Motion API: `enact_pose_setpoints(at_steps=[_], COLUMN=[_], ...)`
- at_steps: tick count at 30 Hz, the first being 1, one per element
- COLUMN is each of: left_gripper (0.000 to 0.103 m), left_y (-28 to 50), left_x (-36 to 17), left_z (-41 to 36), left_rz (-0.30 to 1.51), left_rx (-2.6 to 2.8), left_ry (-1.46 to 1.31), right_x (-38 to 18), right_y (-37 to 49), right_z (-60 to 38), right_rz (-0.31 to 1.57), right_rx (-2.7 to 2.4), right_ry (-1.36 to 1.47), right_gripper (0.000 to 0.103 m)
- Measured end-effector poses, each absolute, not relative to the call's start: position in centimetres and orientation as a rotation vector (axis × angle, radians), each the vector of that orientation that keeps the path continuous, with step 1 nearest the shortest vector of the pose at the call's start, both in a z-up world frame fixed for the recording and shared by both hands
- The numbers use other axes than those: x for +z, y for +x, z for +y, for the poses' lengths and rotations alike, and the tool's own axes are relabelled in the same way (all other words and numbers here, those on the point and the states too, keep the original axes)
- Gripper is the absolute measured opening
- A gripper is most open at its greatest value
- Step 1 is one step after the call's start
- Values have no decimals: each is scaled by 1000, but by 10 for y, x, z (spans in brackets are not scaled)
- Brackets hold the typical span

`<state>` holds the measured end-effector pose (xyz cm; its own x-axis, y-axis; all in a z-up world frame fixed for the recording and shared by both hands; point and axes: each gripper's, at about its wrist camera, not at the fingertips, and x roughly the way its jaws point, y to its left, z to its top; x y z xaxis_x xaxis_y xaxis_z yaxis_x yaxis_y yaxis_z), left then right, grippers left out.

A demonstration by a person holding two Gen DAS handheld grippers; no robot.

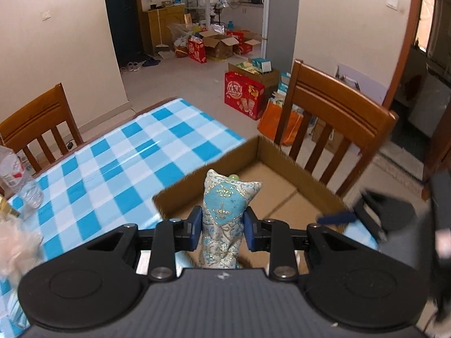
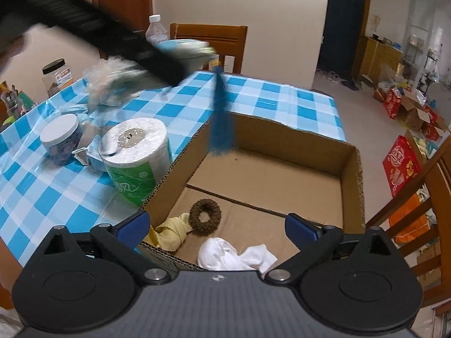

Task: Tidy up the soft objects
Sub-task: 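Carry the sachet and hair tie to the box and release both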

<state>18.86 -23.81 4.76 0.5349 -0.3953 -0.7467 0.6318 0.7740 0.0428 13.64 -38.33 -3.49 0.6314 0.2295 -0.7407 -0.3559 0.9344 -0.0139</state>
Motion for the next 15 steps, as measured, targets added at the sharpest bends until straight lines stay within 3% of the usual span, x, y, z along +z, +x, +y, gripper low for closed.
enact_pose_setpoints(at_steps=[7,9,10,11,15], left_gripper=[32,50,80,99,99], left_y=[232,241,244,247,250], left_x=[38,32,27,24,7], left_z=[-266,-271,-273,-275,-273], left_rz=[790,796,797,796,768], left_rx=[-599,-576,-566,-559,-493], left_ry=[266,257,260,260,260], right_x=[-30,-30,-30,-30,-31], right_y=[132,133,133,133,134], right_z=[-394,-395,-397,-397,-399], right_rz=[808,806,804,805,811], right_rx=[310,300,296,291,286], right_ry=[-160,-164,-165,-164,-153], right_gripper=[103,103,103,103,103])
